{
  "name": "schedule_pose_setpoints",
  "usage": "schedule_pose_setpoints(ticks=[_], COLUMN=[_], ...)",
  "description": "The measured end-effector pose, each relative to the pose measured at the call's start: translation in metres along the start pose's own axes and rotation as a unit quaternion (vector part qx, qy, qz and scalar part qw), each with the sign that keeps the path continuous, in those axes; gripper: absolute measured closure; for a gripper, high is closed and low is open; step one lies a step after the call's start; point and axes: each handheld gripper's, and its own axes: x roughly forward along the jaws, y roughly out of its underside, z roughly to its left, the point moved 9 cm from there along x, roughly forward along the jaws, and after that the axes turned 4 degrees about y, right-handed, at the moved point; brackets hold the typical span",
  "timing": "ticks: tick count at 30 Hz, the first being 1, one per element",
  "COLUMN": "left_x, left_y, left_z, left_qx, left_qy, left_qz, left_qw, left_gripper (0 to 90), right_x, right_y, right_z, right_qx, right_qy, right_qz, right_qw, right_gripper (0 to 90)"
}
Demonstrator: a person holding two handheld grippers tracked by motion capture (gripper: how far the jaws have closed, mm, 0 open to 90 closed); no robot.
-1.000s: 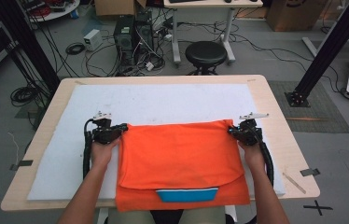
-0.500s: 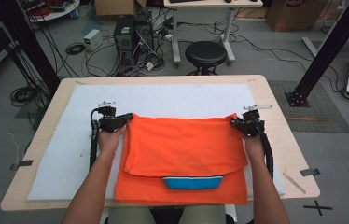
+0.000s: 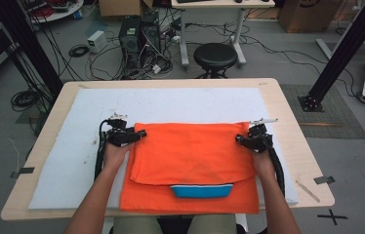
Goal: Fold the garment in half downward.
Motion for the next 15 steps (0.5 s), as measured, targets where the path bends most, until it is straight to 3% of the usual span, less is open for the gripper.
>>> schedule_pose_setpoints(ticks=[1, 2, 3, 5, 8, 13, 15], left_x=[-0.001, -0.001, -0.002, -0.002, -0.005, -0.002, 0.003], left_y=[0.001, 0.002, 0.002, 0.001, -0.009, -0.030, -0.033], left_z=[-0.001, -0.003, -0.004, -0.006, -0.009, -0.016, -0.014], left_qx=[0.003, -0.004, 0.000, -0.011, -0.036, -0.052, -0.052], left_qy=[-0.002, 0.006, 0.003, 0.006, 0.025, 0.038, 0.035], left_qz=[-0.001, -0.003, -0.004, -0.010, -0.044, -0.093, -0.097], left_qw=[1.0000, 1.0000, 1.0000, 0.9999, 0.9981, 0.9936, 0.9933], left_gripper=[64.1, 77.2, 80.7, 82.5, 83.0, 83.0, 83.0], right_x=[-0.001, -0.002, -0.002, -0.003, -0.006, -0.007, -0.007], right_y=[0.000, 0.001, 0.001, 0.000, -0.008, -0.031, -0.043], right_z=[0.004, 0.009, 0.009, 0.006, -0.006, -0.022, -0.027], right_qx=[-0.010, -0.004, -0.001, 0.003, 0.014, 0.004, -0.011], right_qy=[-0.001, -0.010, -0.017, -0.029, -0.017, 0.023, 0.041], right_qz=[-0.003, -0.002, -0.002, -0.003, -0.026, -0.045, -0.050], right_qw=[0.9999, 0.9999, 0.9999, 0.9996, 0.9994, 0.9987, 0.9978], right_gripper=[77.6, 80.5, 82.3, 83.7, 84.3, 84.3, 84.2])
